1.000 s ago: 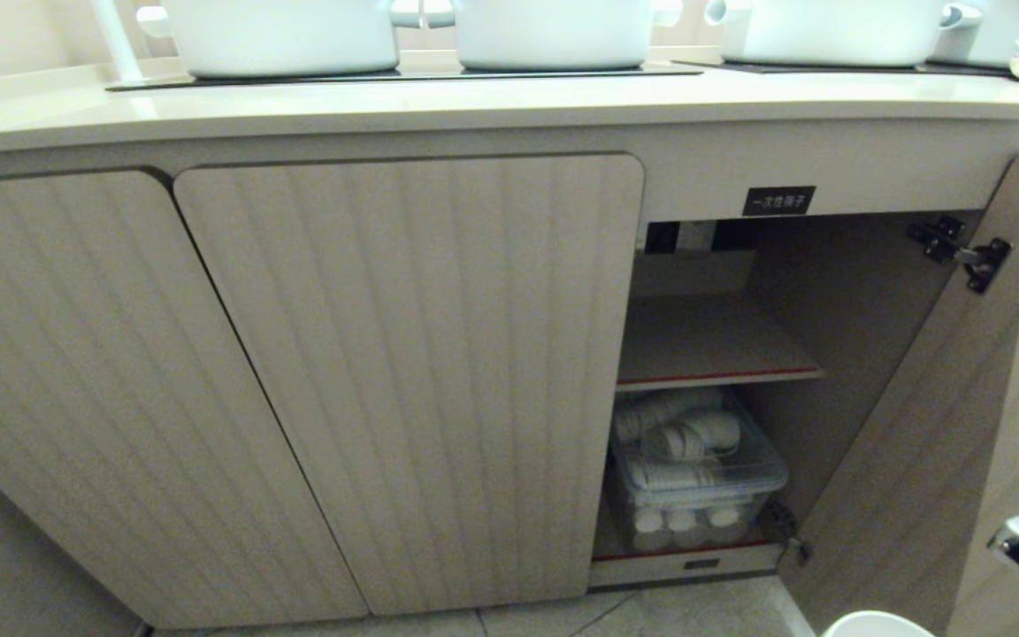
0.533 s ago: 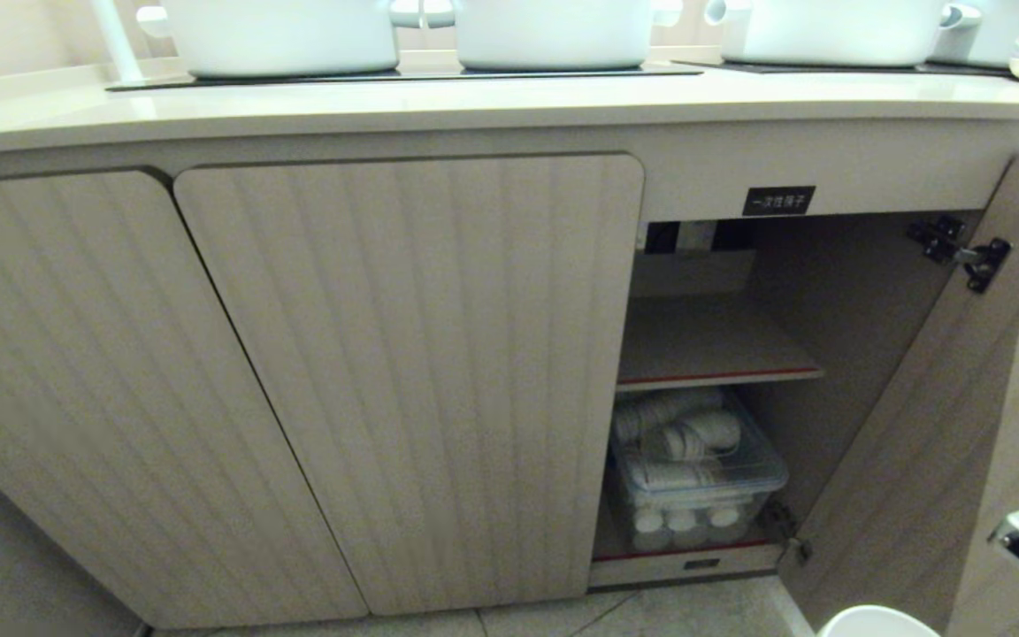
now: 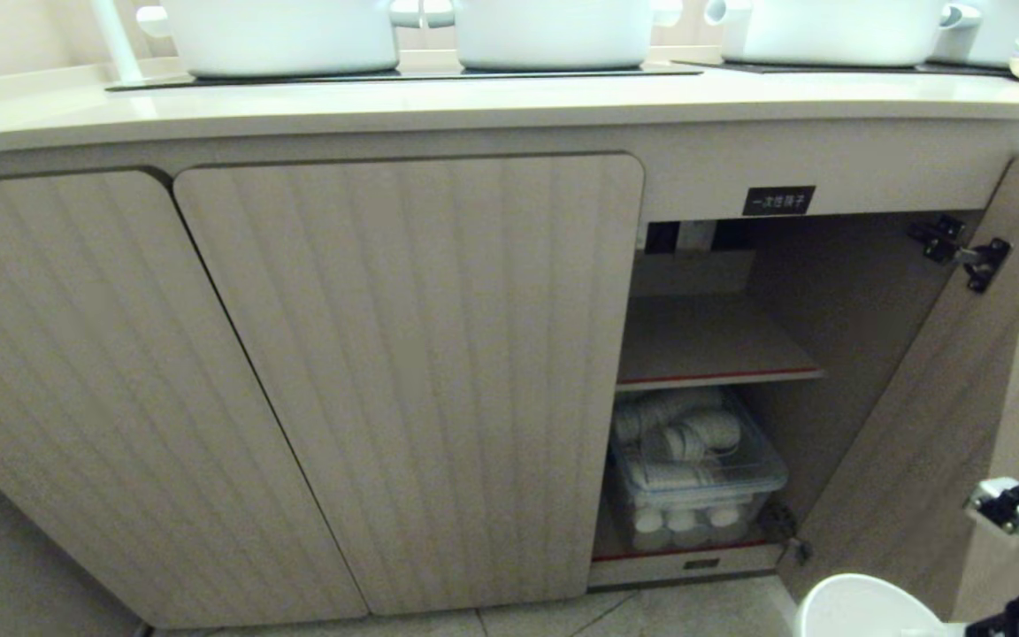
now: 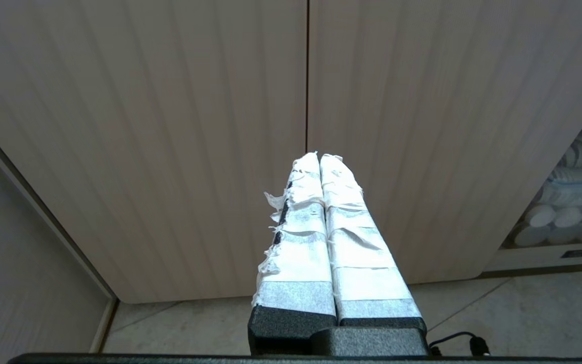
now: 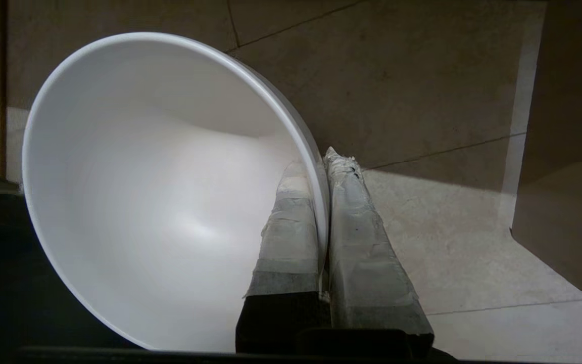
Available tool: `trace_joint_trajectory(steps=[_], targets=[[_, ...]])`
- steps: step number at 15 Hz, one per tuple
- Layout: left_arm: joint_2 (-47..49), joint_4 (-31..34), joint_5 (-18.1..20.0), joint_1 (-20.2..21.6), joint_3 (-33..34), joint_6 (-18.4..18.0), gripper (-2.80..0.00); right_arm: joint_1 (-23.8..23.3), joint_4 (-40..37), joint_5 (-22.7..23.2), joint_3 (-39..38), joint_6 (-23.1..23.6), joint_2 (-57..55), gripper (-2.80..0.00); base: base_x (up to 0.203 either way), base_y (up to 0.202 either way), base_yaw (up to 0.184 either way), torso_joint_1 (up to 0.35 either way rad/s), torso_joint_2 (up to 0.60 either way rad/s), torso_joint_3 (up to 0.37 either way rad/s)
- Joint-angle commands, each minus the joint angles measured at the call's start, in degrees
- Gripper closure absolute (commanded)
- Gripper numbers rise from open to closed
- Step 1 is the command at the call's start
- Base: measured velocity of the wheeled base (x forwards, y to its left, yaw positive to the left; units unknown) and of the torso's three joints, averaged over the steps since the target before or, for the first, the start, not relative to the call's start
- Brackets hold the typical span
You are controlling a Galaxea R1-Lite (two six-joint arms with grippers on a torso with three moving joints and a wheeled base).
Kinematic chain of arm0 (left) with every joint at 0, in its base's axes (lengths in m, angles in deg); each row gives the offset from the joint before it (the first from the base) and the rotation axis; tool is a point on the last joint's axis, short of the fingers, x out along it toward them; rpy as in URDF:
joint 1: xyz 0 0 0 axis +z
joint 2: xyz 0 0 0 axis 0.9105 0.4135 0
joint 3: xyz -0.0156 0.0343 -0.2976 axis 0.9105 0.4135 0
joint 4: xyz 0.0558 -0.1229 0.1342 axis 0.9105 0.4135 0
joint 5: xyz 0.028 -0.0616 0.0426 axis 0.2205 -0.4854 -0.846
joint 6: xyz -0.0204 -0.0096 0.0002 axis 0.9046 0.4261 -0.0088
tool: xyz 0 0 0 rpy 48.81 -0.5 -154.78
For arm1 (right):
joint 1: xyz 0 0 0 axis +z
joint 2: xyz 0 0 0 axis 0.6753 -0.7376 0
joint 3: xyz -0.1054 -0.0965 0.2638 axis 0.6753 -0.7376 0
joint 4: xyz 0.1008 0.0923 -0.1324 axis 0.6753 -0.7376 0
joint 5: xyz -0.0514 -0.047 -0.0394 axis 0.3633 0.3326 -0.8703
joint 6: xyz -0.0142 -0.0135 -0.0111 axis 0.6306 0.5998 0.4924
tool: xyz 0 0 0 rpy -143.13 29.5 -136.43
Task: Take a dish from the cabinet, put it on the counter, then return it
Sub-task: Put it back into the cabinet
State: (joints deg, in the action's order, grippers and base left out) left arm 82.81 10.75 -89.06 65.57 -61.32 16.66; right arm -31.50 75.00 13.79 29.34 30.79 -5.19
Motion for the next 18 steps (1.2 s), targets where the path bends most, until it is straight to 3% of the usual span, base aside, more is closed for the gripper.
trace_joint_trajectory(steps=[1,14,18], targets=[[-0.02,0.00,0.00,0.00,0.00,0.02,0.00,-0.50,0.04,-0.07,2.01,-1.27,-4.55,0.00,0.000,0.000,0.000,0.000,0.00,0.000],[-0.02,0.00,0.00,0.06,0.00,0.02,0.00,-1.74,8.60,-1.82,13.82,-11.16,-25.02,0.00,0.000,0.000,0.000,0.000,0.00,0.000],[-0.02,0.00,0.00,0.00,0.00,-0.02,0.00,-2.49,9.65,-3.81,20.30,-12.17,-31.29,0.00,0.000,0.000,0.000,0.000,0.00,0.000]])
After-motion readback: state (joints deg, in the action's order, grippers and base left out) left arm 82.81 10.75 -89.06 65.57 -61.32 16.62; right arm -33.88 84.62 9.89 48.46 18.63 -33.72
